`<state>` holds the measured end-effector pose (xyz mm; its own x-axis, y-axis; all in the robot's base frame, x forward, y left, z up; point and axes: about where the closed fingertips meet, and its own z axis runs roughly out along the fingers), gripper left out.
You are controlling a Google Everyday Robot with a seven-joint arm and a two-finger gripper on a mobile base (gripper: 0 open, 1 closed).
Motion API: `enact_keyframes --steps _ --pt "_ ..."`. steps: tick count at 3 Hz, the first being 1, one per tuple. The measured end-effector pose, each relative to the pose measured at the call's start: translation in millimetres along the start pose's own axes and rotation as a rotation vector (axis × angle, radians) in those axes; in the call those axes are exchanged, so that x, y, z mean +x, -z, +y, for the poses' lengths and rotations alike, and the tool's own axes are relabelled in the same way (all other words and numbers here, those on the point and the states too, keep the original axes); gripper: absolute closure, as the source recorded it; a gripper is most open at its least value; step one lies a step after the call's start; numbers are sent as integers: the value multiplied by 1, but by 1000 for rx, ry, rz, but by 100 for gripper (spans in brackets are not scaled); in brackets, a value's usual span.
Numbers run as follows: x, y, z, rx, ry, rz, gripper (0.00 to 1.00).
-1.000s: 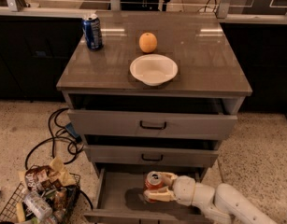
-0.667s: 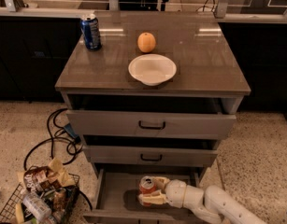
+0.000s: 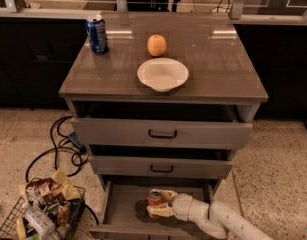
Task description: Place coke can into bottom drawer
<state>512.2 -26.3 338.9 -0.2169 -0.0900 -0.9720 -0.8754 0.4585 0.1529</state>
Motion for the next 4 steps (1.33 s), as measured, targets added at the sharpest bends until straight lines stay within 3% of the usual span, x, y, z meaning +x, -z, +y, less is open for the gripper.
enact_keyframes --steps 1,3,4 --pt "3 -5 -1 -6 4 -7 100" --pt "76 -22 -35 -52 -7 -56 100" --pt "109 -20 -52 -41 -27 -47 100"
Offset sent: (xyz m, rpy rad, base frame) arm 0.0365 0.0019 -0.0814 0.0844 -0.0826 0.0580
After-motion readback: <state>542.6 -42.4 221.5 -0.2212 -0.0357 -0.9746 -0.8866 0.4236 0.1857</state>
